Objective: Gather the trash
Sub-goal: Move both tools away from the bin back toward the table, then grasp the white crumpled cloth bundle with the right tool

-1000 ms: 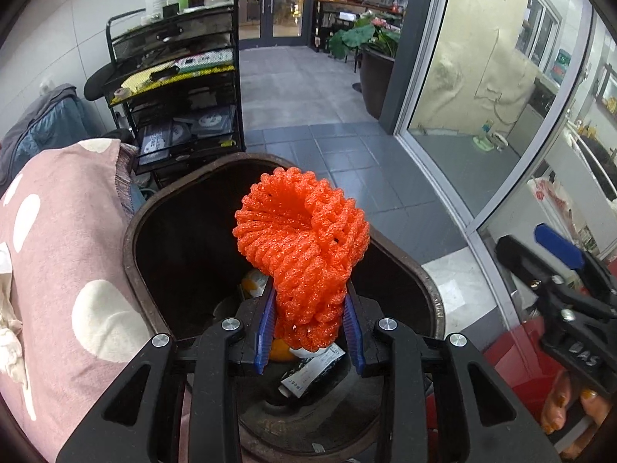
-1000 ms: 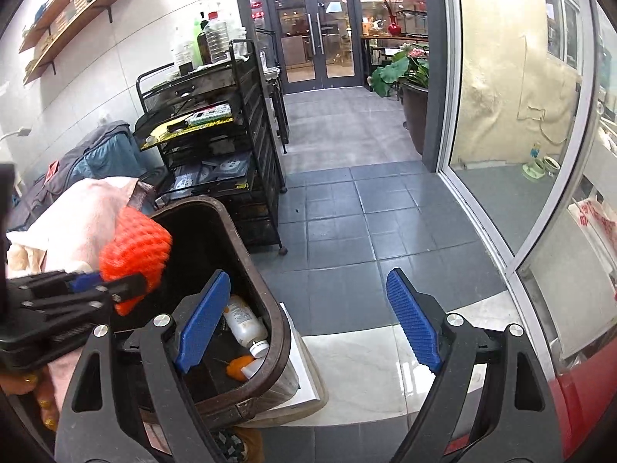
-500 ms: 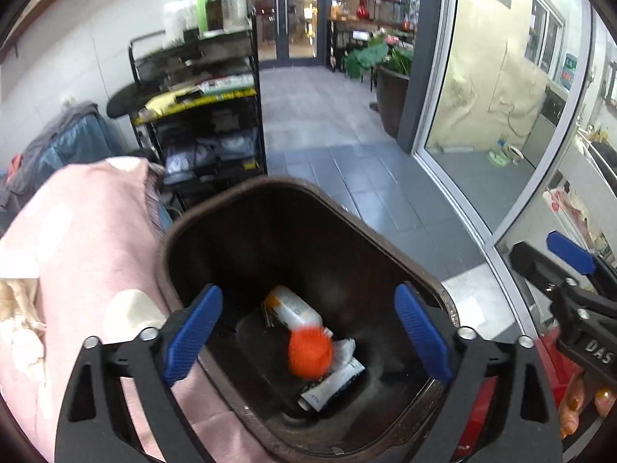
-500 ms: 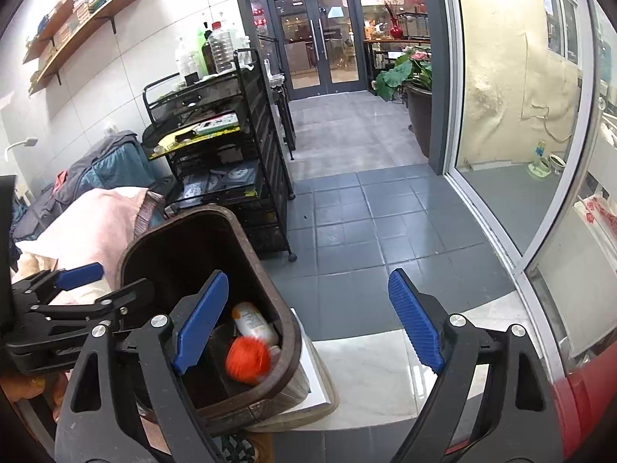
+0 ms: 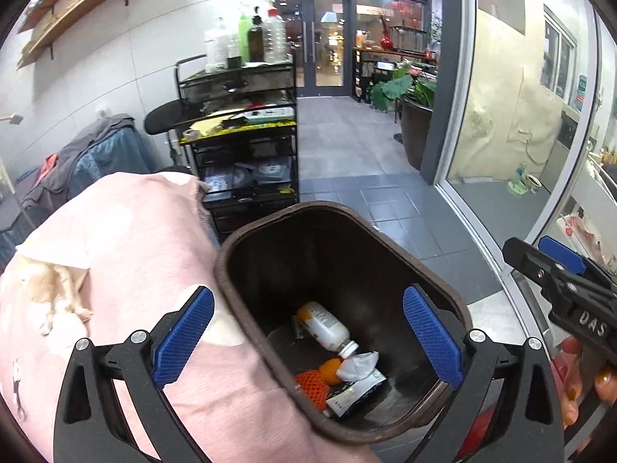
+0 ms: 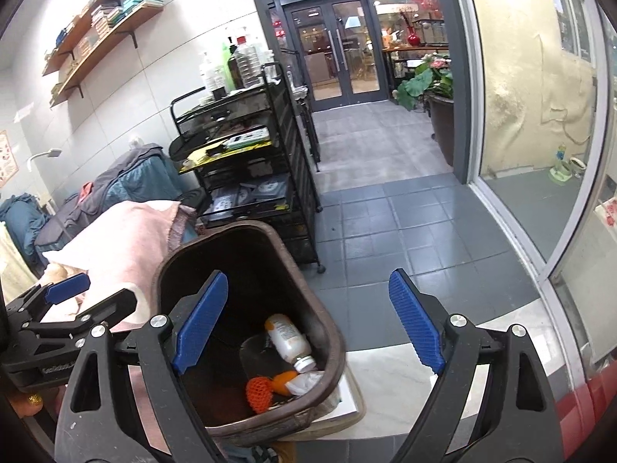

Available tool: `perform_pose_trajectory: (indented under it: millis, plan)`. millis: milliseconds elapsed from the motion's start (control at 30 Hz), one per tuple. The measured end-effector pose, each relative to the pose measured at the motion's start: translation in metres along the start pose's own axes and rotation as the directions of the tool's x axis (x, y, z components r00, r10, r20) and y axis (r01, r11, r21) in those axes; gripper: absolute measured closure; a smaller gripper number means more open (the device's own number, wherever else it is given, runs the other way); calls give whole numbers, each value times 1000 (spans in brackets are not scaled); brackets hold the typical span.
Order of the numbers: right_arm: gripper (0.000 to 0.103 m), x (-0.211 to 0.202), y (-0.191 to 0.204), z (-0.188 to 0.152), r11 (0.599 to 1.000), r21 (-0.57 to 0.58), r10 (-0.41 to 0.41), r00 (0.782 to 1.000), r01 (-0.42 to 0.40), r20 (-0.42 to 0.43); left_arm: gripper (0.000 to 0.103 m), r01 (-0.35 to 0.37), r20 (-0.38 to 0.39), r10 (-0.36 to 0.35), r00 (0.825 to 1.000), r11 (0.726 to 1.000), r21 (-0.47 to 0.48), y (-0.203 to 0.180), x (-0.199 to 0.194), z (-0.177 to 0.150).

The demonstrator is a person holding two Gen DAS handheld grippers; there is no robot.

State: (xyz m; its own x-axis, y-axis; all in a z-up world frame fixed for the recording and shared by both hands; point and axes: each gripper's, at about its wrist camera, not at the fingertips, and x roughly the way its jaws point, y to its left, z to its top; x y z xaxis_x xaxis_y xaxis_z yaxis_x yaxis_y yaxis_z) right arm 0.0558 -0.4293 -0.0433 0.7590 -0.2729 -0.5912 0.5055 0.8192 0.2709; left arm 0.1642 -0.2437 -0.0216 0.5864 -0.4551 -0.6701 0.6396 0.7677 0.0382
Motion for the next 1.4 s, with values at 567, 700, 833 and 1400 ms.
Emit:
perform_pose_trajectory:
  millis: [567,700,833,1400]
  plan:
    - [18,13,112,-9,957,-205,198,978,-206,-59,6,-154,119,171,978,978,-140,82,-80,-56]
    - [18,13,154,-14,917,-293,256,963,-271,-87,6,-212,94,232,968,959,-189,114,-92,-79]
    - [18,19,192,-21,870,-366,297,943,-332,-149,6,-237,51,258,965,938,-253,154,-102,-103]
    - [18,84,362,-65,644,-533,298,821,-549,-487,6,-344,-40,355,934,863,-370,257,-131,-145]
